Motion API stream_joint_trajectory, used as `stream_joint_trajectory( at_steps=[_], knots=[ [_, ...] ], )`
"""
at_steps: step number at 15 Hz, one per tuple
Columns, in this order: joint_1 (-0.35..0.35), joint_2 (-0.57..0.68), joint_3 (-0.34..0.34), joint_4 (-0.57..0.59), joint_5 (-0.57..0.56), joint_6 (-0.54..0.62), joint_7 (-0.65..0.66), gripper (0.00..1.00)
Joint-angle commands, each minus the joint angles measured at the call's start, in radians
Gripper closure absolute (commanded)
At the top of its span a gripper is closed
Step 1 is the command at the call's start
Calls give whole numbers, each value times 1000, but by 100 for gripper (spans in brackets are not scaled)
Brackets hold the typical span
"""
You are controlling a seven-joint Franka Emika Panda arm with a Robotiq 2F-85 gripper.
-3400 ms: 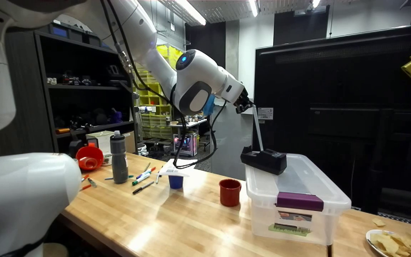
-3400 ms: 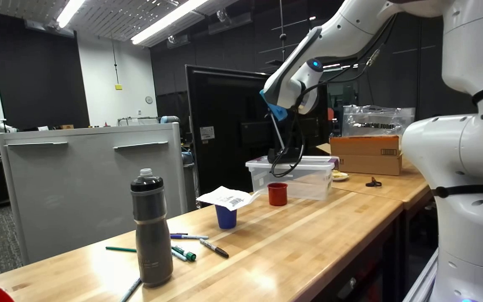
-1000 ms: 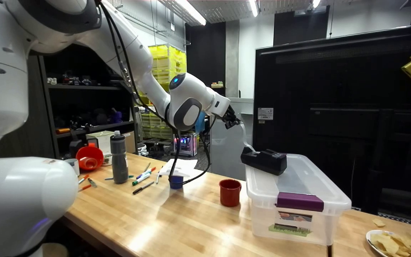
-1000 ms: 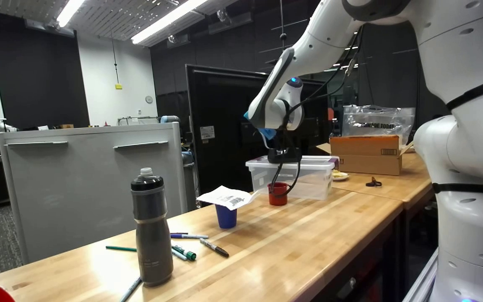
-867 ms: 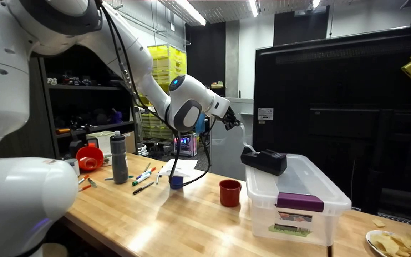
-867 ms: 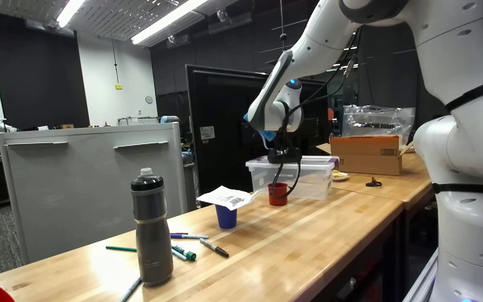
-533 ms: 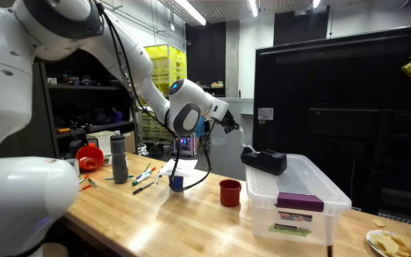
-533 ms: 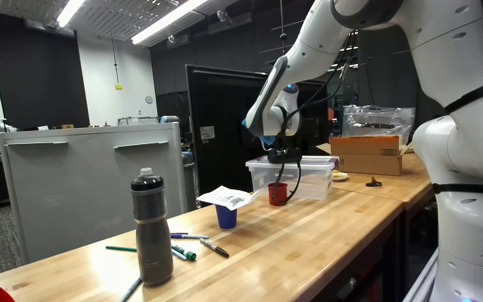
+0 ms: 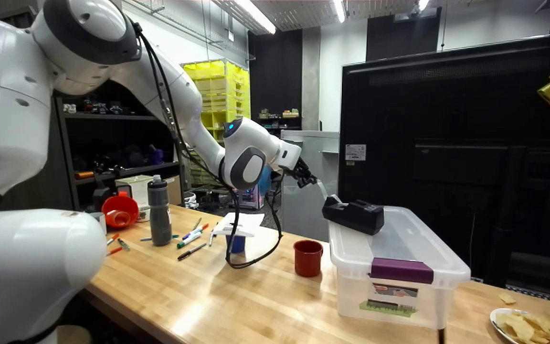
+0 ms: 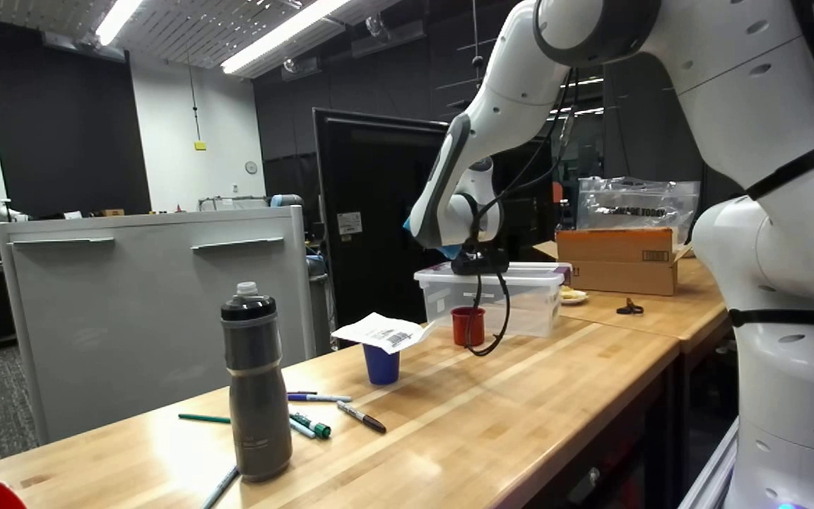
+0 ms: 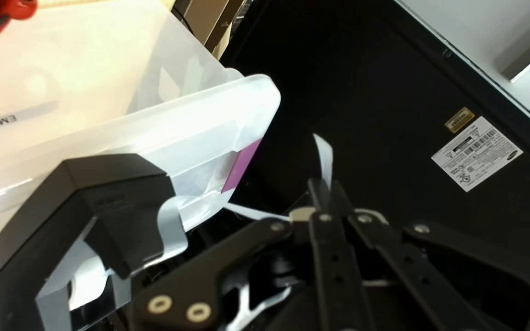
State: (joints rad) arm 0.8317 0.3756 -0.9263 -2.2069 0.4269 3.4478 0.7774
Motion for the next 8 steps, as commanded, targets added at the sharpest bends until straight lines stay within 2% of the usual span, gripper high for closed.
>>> stream_joint_trajectory(
  at_steps=[1,8],
  knots=[
    [38,75,-39,28,35,-20,0,100],
    [61,186,-74,55,31,-31,6,100]
  ],
)
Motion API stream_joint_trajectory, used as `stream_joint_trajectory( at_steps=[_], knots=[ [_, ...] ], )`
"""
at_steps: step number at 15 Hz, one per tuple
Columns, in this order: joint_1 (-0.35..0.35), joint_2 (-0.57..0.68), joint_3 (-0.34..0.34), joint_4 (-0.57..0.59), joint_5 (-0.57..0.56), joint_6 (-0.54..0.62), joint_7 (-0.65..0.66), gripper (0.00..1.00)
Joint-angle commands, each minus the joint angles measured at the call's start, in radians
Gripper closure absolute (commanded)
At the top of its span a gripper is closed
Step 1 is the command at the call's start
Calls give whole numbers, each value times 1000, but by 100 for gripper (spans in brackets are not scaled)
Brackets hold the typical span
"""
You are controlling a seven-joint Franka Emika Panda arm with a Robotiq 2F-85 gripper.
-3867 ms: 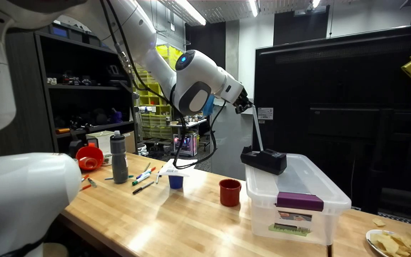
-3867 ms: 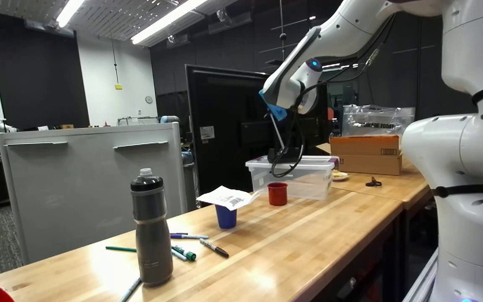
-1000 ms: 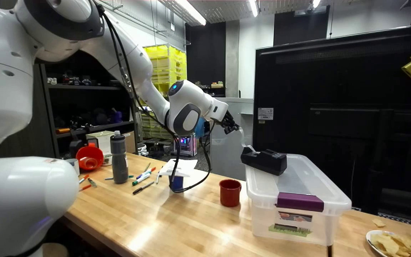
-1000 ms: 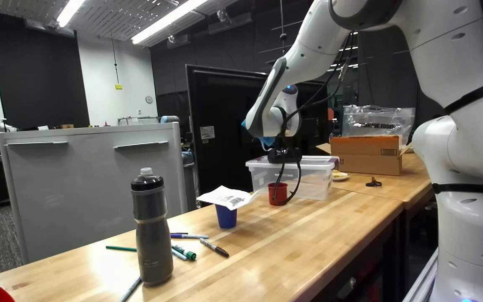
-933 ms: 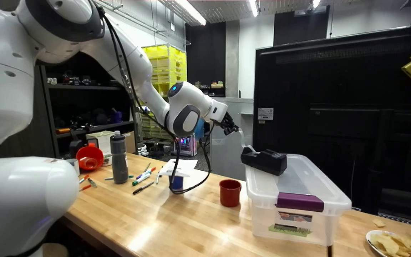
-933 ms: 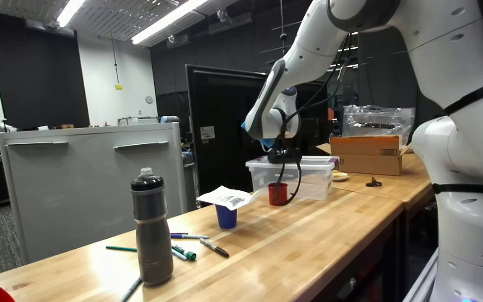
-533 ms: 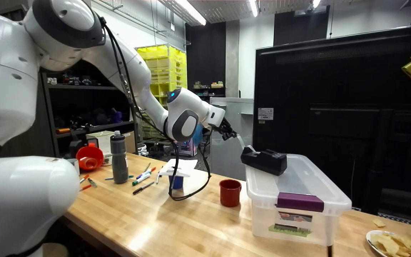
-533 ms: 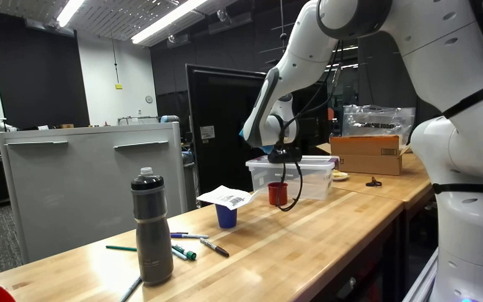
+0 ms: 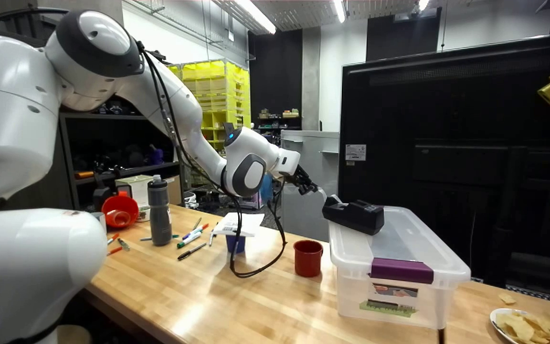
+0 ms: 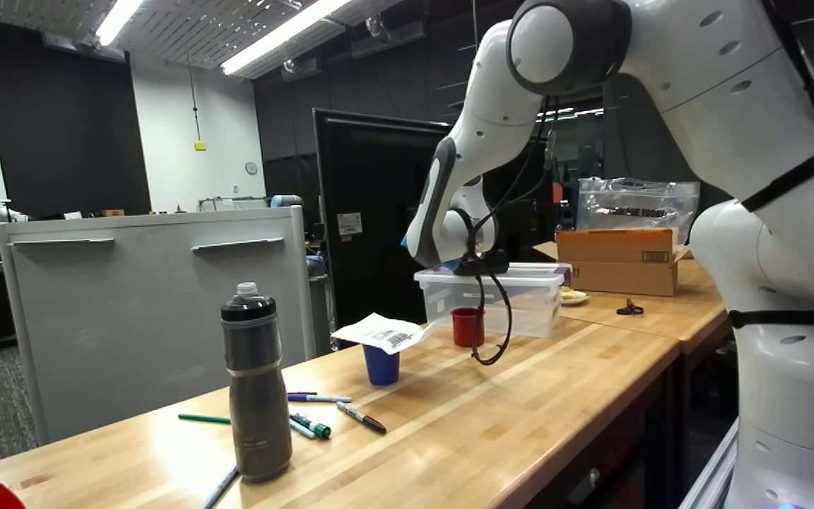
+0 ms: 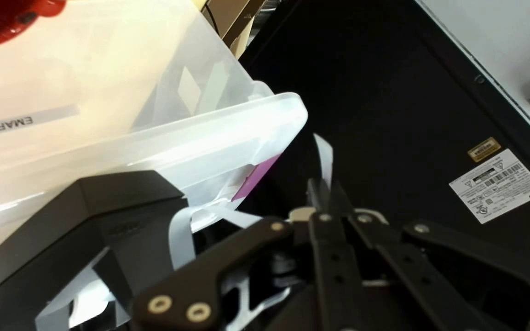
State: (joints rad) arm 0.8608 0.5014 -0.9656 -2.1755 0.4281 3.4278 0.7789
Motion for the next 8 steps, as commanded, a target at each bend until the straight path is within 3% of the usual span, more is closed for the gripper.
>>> stream_joint_trajectory(
  at_steps=[1,8],
  knots=[
    [38,74,-40,25,30,-11,4,100],
    [86,157,-75,31,27,-3,0,100]
  ],
)
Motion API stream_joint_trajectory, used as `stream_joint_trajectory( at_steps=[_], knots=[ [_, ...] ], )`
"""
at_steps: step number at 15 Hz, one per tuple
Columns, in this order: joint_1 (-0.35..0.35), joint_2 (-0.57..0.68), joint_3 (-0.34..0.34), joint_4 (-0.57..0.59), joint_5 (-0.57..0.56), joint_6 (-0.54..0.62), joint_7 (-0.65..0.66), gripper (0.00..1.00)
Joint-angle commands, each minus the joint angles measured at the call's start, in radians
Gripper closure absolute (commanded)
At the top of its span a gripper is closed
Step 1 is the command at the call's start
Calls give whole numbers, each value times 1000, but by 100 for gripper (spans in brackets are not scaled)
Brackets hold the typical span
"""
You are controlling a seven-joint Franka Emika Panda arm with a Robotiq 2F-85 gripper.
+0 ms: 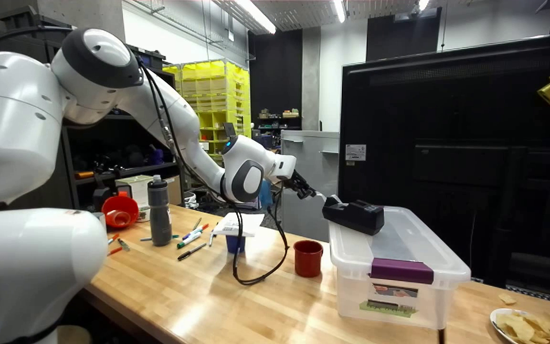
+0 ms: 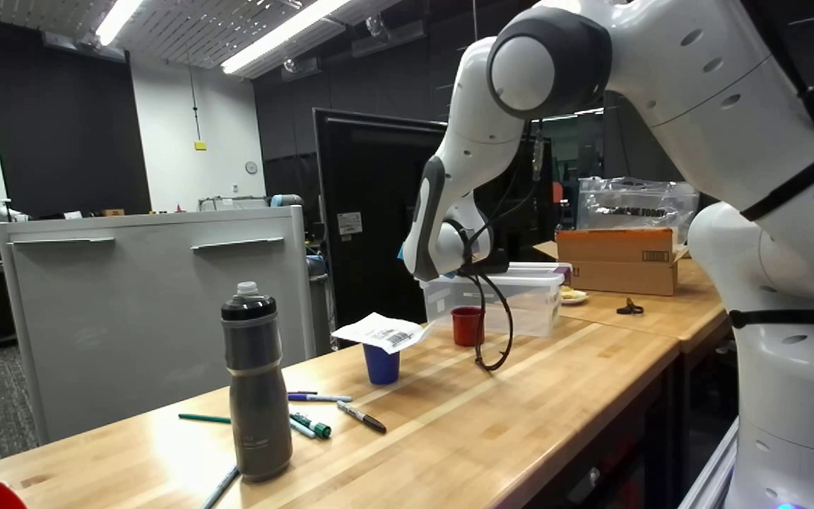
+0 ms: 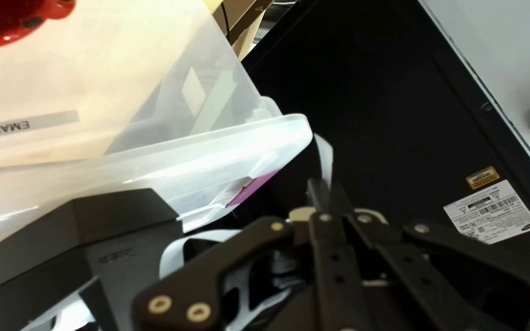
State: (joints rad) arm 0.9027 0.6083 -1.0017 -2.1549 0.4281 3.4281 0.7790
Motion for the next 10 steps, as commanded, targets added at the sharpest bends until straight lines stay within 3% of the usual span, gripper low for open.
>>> stream_joint_trajectory(
  at_steps=[1,10],
  knots=[
    [51,61,-42,11,26,-1,0,100],
    [100,174,-74,27,28,-3,5,100]
  ],
)
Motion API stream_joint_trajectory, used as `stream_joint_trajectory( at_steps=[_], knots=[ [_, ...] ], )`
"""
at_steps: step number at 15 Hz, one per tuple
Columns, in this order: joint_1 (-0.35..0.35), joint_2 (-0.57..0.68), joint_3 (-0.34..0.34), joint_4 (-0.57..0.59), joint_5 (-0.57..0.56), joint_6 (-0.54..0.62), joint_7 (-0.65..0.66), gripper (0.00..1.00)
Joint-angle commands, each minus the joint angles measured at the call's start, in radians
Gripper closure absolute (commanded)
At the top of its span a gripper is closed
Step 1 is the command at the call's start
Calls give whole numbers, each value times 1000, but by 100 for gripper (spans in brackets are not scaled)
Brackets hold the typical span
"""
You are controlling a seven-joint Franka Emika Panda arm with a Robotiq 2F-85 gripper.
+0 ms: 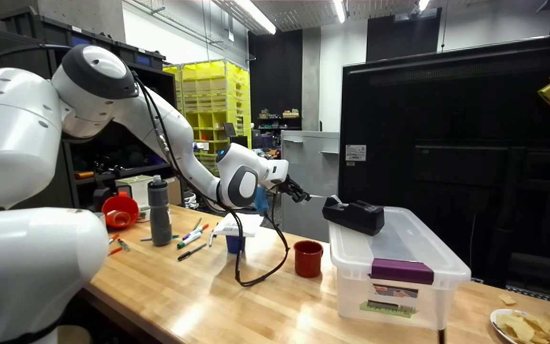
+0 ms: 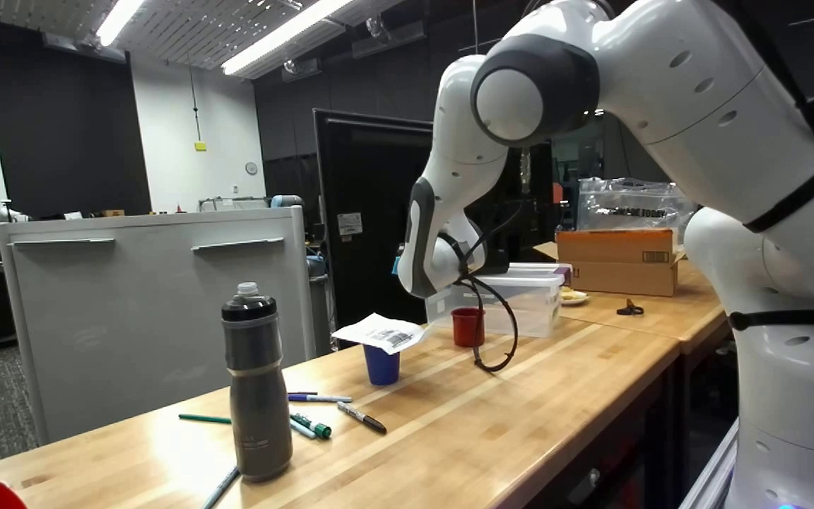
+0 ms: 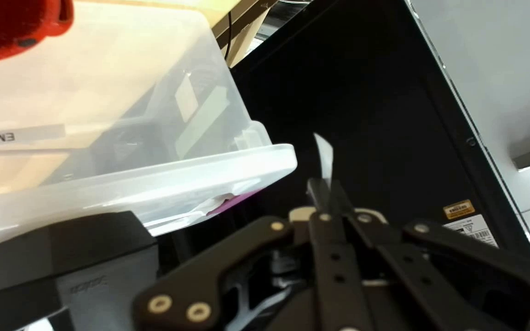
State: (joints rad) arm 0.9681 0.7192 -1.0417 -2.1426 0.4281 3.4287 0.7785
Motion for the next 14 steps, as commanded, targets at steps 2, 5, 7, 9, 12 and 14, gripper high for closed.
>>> stream_joint_trajectory(
  at_steps=[2,5,7,9,12,14],
  knots=[
    [38,93,-42,23,30,-9,8,100],
    [40,128,-53,32,30,-20,11,100],
    [39,153,-58,40,32,-25,14,100],
    [38,180,-64,48,35,-35,17,100],
    [39,229,-74,63,48,-58,22,100],
    [41,255,-78,71,58,-71,22,100]
  ],
)
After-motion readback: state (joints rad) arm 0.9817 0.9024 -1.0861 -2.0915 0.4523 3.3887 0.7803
